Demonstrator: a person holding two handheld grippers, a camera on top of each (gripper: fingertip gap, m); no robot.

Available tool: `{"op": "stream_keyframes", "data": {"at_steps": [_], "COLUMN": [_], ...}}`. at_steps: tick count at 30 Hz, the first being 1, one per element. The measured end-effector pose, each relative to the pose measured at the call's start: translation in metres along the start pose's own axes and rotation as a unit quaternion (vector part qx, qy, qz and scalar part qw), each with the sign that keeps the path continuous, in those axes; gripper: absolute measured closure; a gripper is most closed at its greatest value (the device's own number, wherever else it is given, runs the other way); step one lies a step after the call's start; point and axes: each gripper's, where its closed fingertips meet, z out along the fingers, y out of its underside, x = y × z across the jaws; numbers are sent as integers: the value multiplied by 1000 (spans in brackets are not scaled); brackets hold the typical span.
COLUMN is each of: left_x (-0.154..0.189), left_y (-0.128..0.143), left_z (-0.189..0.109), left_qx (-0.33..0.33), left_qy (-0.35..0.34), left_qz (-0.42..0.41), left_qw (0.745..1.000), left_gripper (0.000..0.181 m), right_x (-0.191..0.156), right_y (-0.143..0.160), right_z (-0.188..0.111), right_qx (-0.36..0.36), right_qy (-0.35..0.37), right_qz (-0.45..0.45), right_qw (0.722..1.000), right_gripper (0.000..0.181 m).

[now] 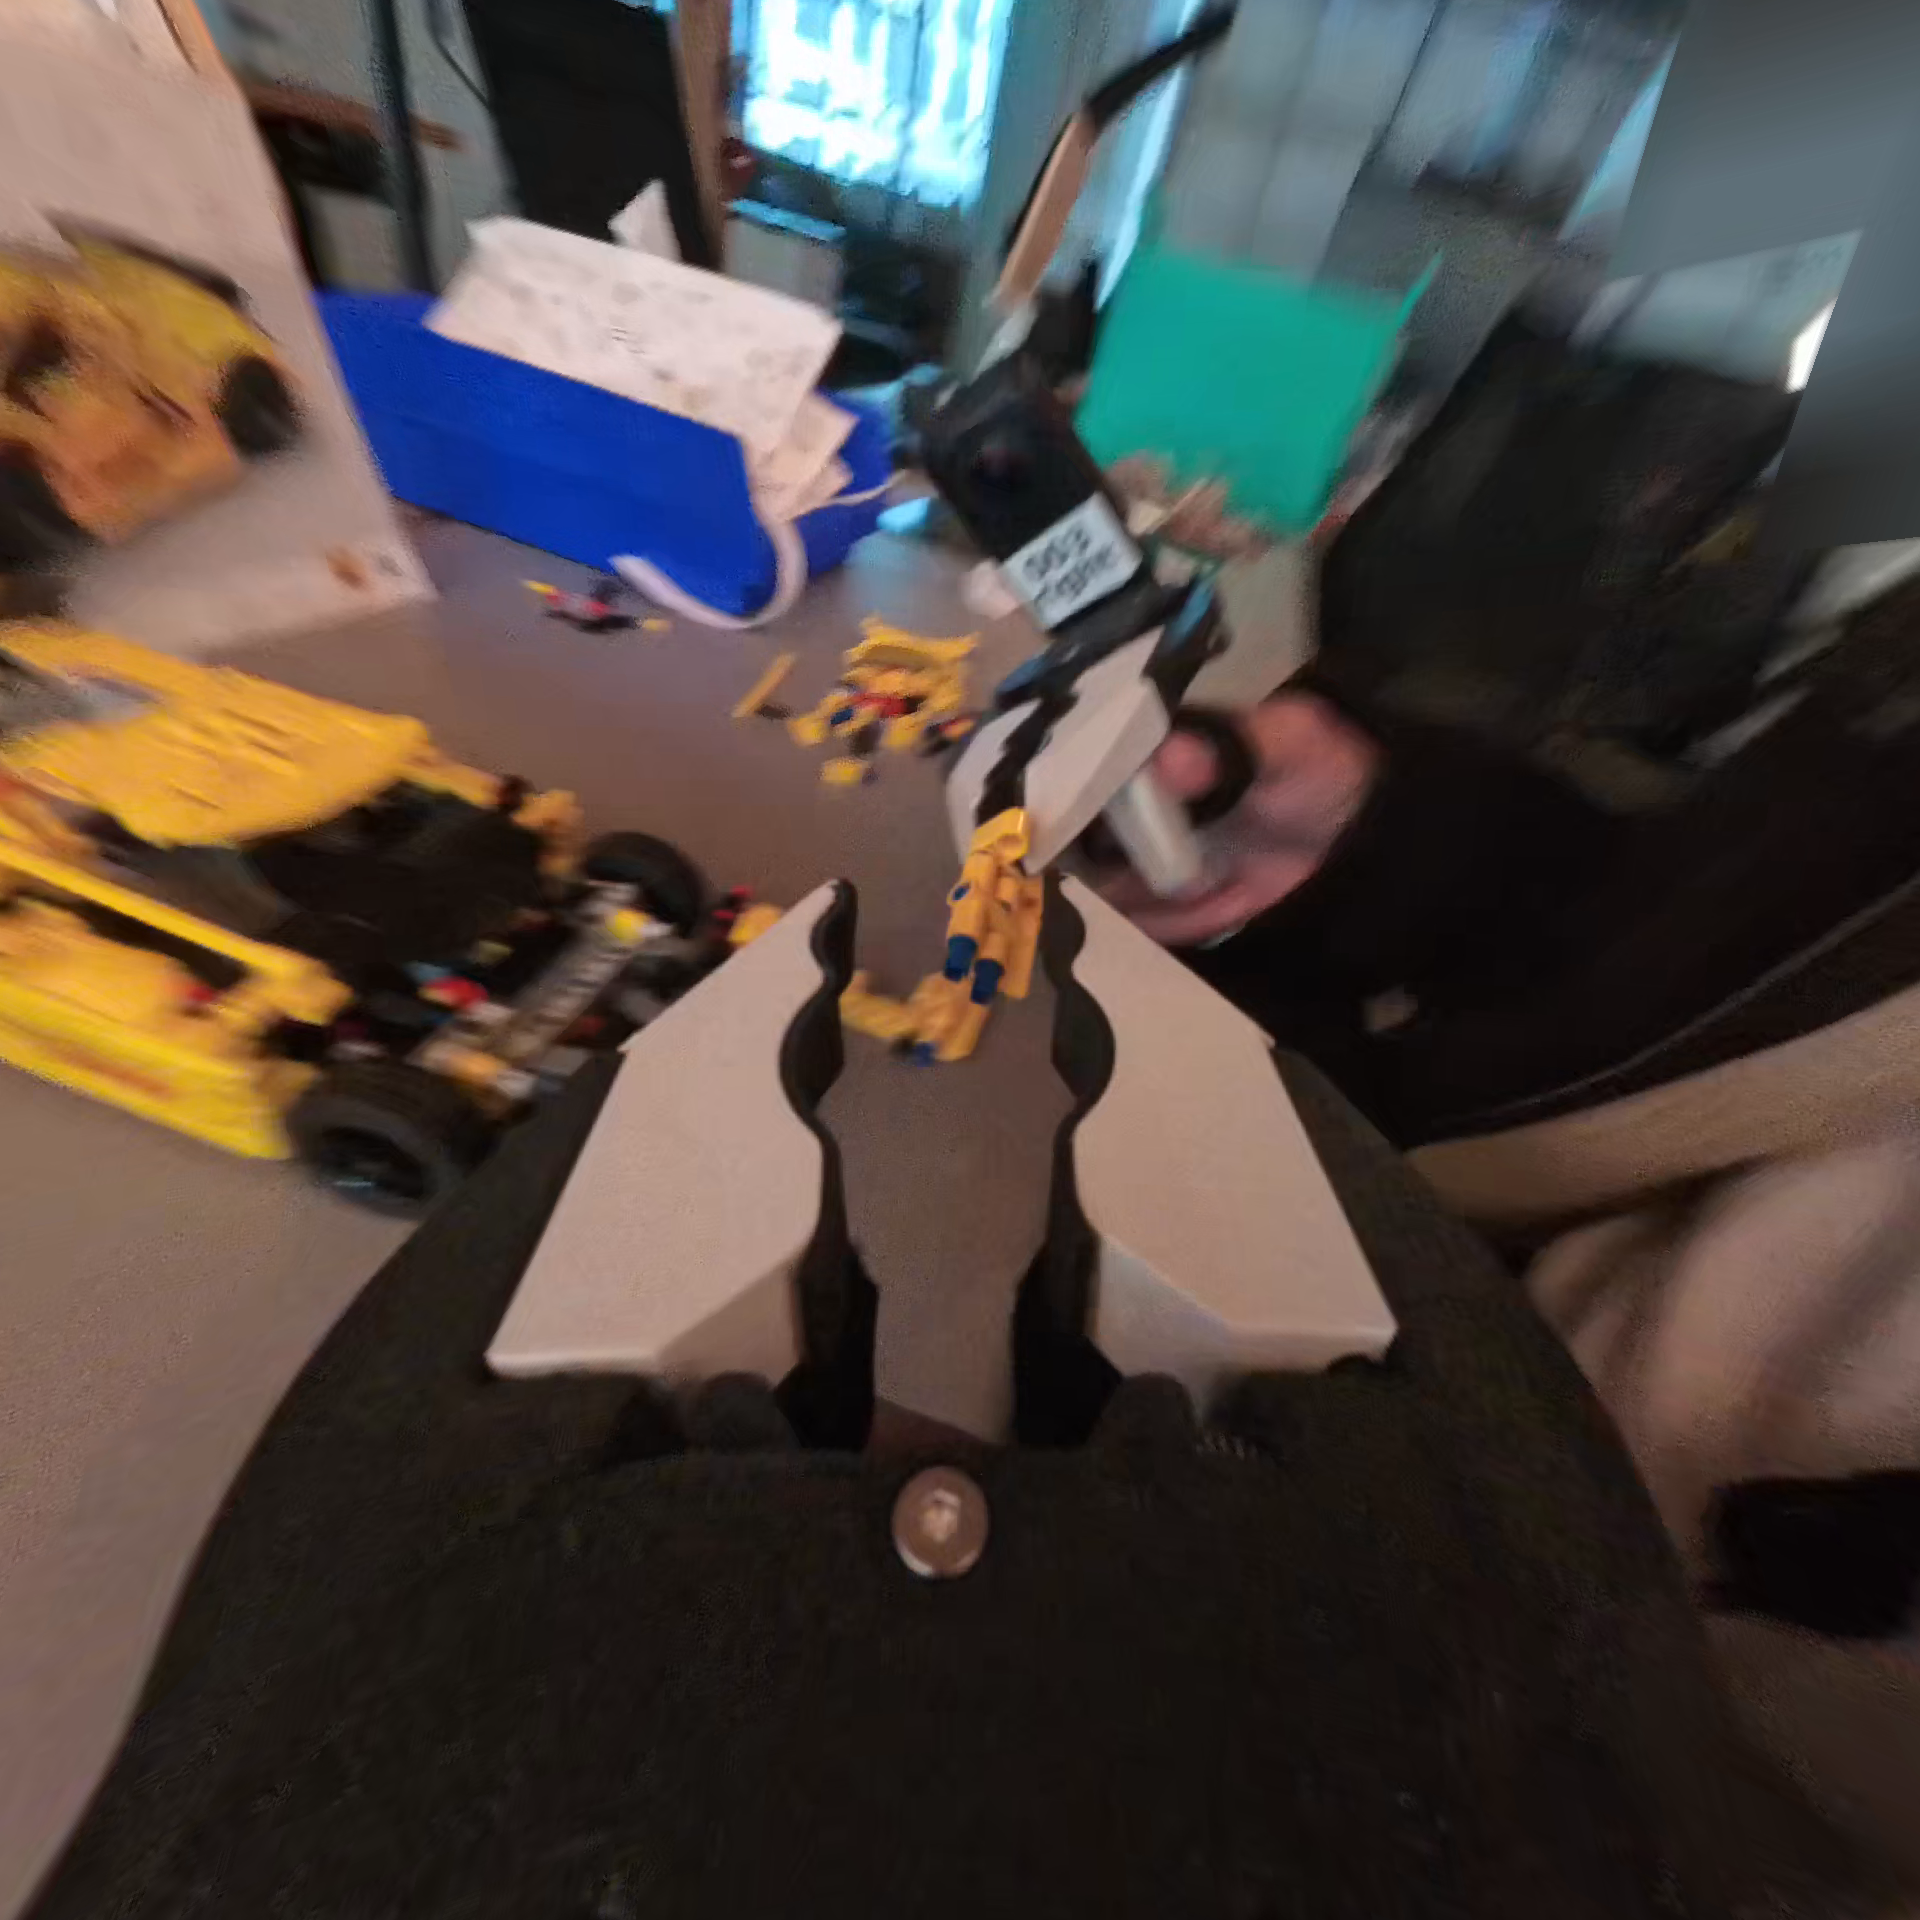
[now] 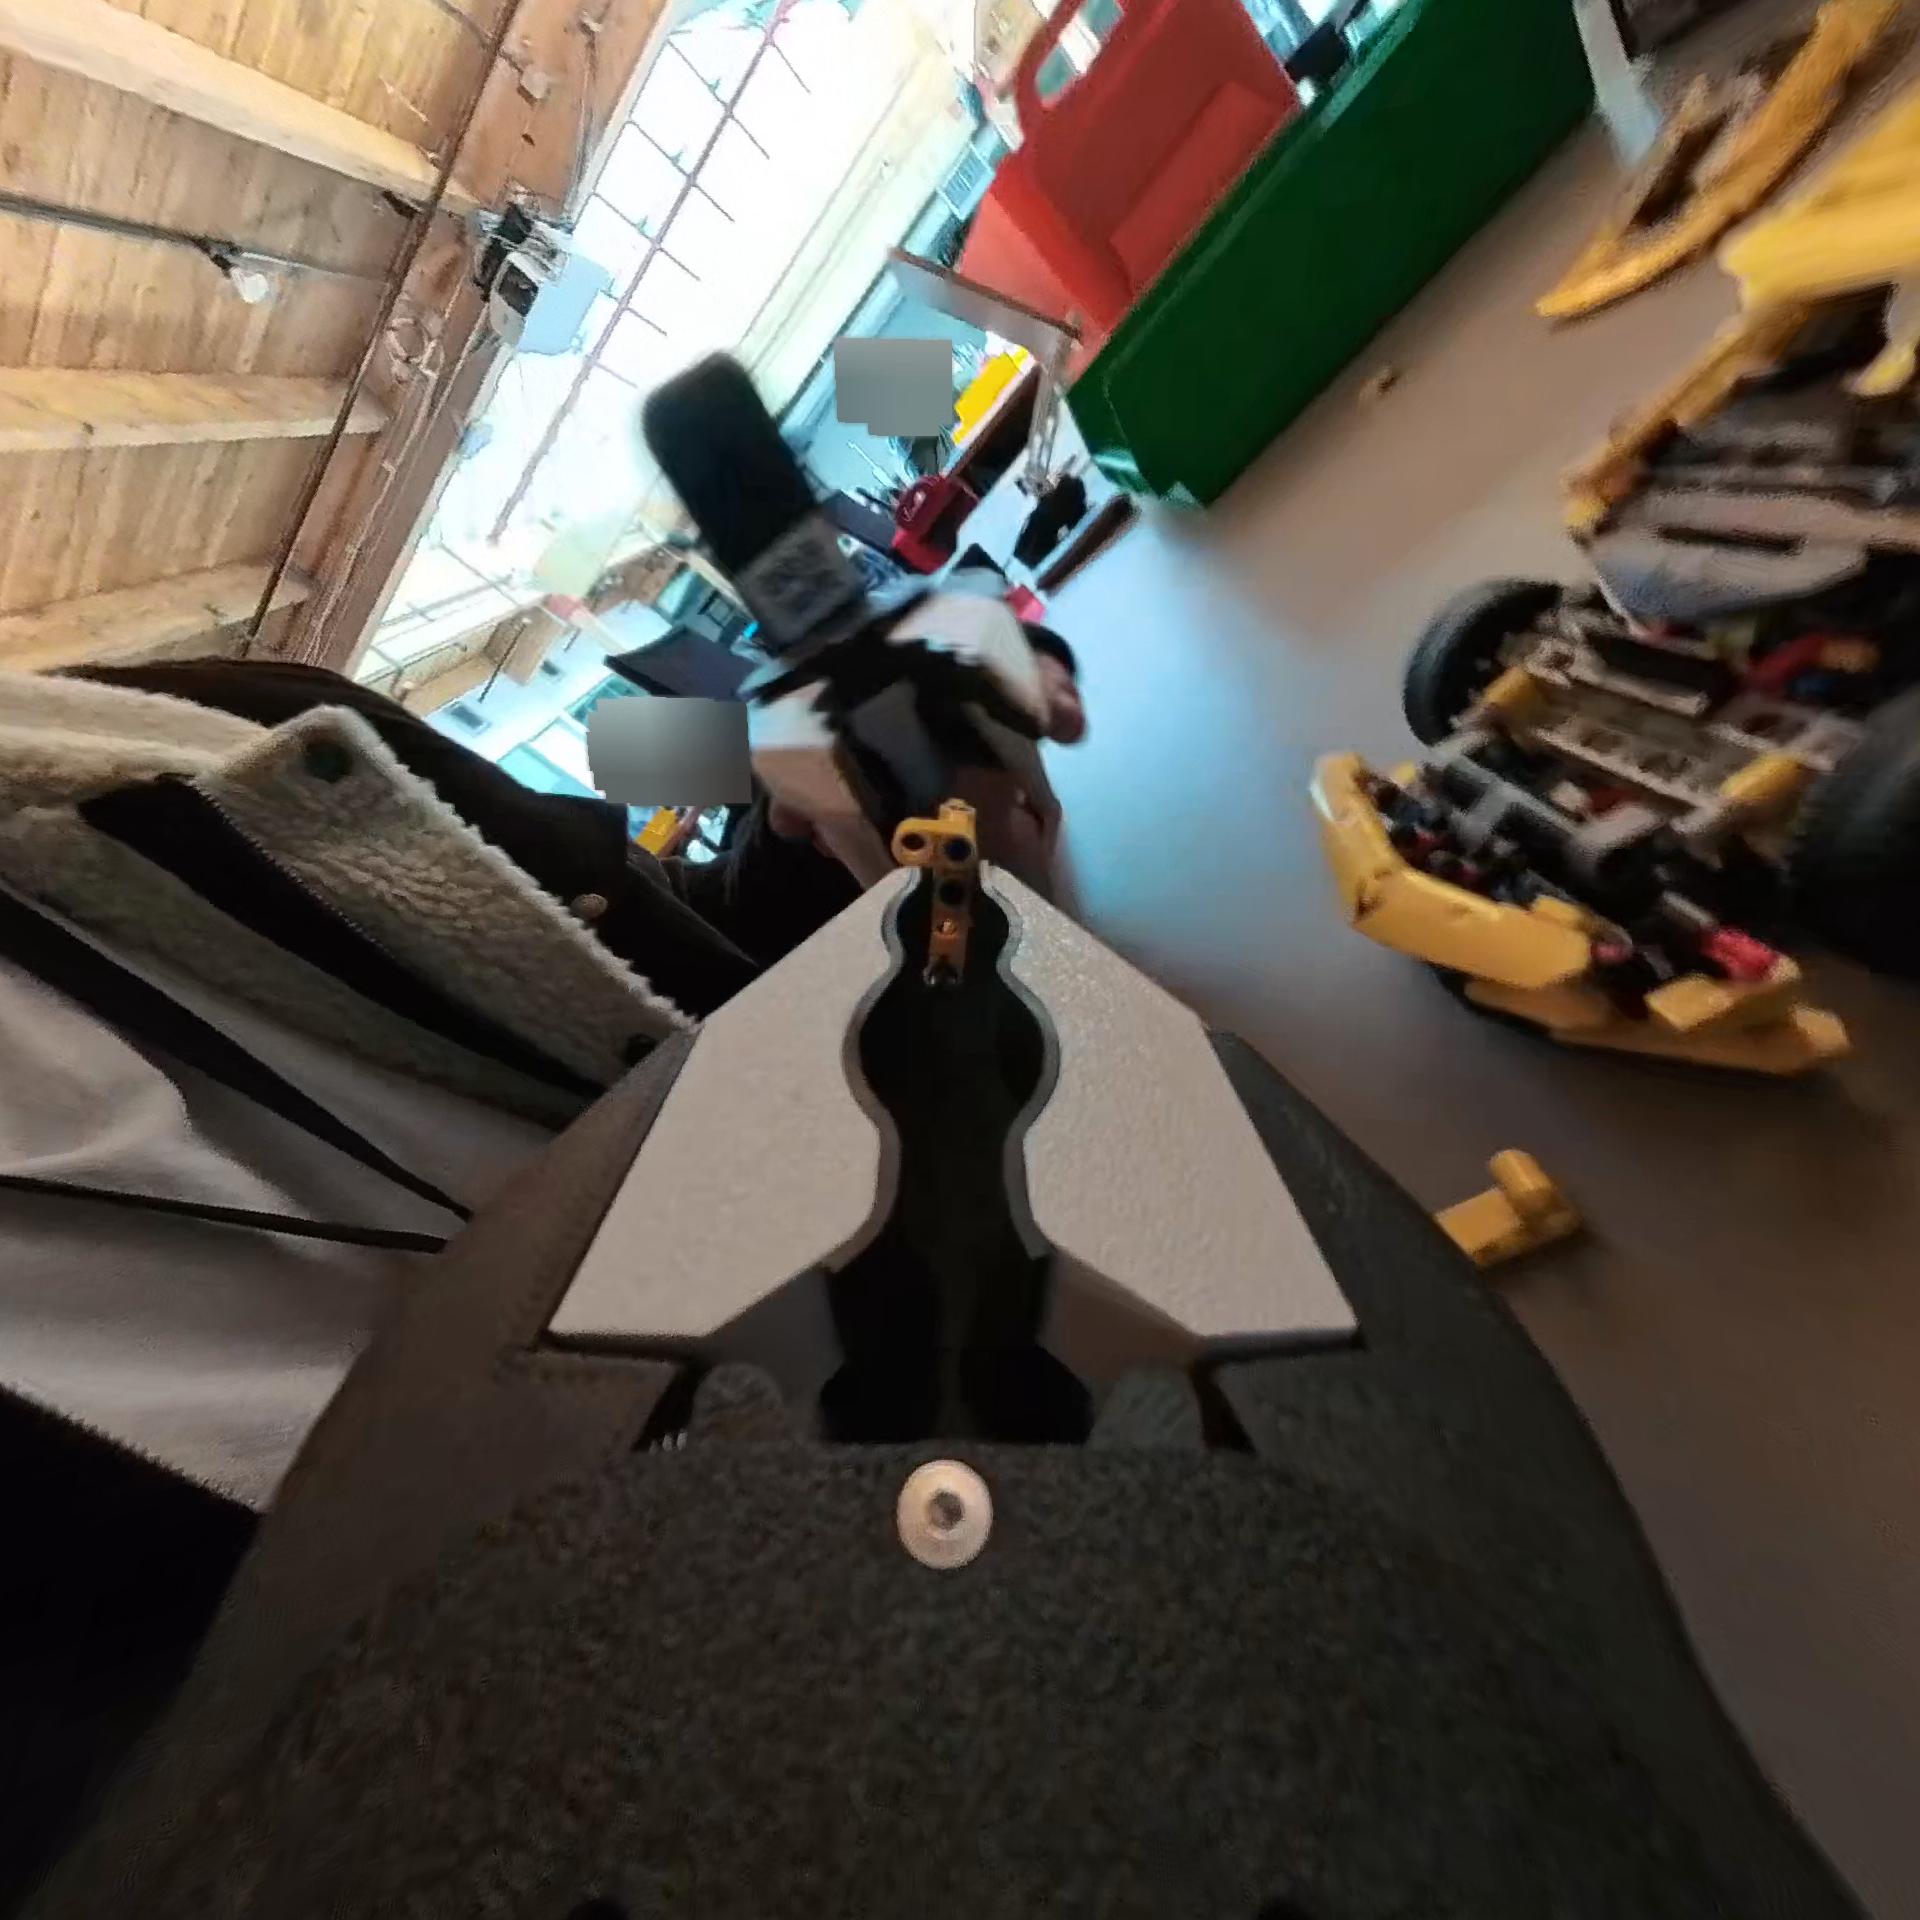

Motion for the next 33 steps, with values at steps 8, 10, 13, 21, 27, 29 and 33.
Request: {"op": "stream_keyframes", "data": {"at_steps": [8,10,13,21,27,29,33], "left_x": [22,25,29,12,-41,-63,-56], "left_y": [-3,-2,-4,-6,2,38,85], "left_z": [1,-1,-4,-26,-34,-27,-12], "left_qx": [23,22,27,35,24,-93,-232], "left_qy": [118,126,147,124,-9,-83,-73], "left_qz": [-110,-104,-103,-70,-90,-41,9], "left_qw": [987,986,983,989,996,991,970], "left_gripper": [174,174,175,175,175,175,175], "right_x": [-18,-21,-27,-4,17,28,25], "right_y": [-4,-3,-2,-51,-53,-47,-51], "right_z": [10,11,14,-52,-108,-113,-103], "right_qx": [22,22,19,177,152,142,181], "right_qy": [-29,-42,-61,-75,70,89,28], "right_qz": [-63,-58,-57,43,-9,14,70], "right_qw": [997,997,996,980,986,986,981], "right_gripper": [175,175,174,176,175,175,176]}}
